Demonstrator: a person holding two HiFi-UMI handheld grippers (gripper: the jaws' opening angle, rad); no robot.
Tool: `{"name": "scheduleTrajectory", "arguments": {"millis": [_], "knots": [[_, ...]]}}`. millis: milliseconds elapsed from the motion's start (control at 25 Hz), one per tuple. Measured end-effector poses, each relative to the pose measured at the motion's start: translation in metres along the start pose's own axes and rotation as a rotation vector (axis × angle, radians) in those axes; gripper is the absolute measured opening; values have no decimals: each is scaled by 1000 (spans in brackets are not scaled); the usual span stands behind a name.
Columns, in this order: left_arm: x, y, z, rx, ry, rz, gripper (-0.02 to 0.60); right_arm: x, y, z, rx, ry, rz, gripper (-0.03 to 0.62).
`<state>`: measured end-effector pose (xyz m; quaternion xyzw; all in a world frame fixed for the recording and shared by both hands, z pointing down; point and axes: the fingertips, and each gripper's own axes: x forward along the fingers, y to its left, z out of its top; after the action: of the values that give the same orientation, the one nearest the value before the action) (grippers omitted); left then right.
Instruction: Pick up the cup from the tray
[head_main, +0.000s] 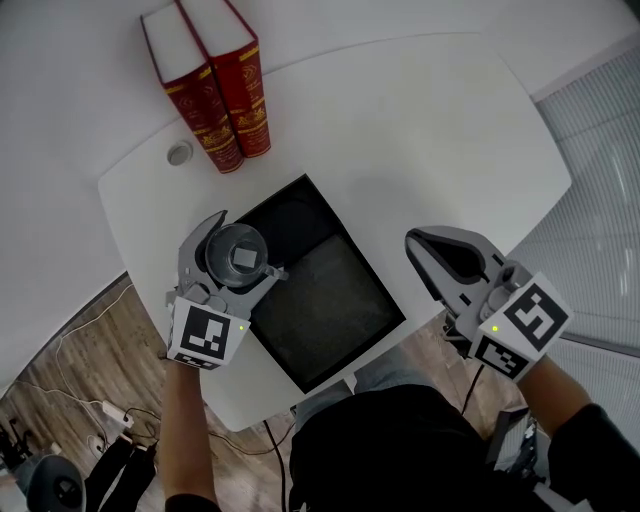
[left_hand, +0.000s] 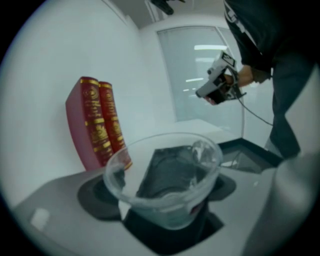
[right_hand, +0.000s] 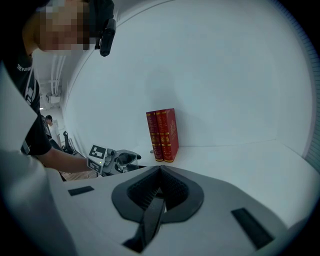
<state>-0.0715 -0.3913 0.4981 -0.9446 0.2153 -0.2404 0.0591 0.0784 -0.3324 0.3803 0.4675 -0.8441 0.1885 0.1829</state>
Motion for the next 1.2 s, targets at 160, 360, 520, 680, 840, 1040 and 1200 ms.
{"name": "scheduleTrajectory", "arguments": {"millis": [160, 360, 520, 680, 840, 1040, 1200], "knots": [[0, 0, 0, -8, 25, -3, 421, 1, 4, 1, 0, -4, 6, 14], [-1, 3, 2, -51, 35, 13, 403, 2, 9, 3, 2, -14, 13, 14], [-10, -1, 13, -138, -1, 19, 403, 1, 7, 6, 2, -29, 14, 14], [-24, 0, 30, -165, -15, 69, 403, 1, 8, 15, 0, -60, 20, 14], [-43, 0, 53, -199, -49, 110, 403, 2, 14, 30, -19, -96, 42, 14], [-66, 0, 87, -261, -76, 179, 403, -1, 19, 52, -52, -145, 63, 14], [-88, -4, 108, -266, -60, 221, 403, -7, 20, 69, -71, -178, 57, 14]]}}
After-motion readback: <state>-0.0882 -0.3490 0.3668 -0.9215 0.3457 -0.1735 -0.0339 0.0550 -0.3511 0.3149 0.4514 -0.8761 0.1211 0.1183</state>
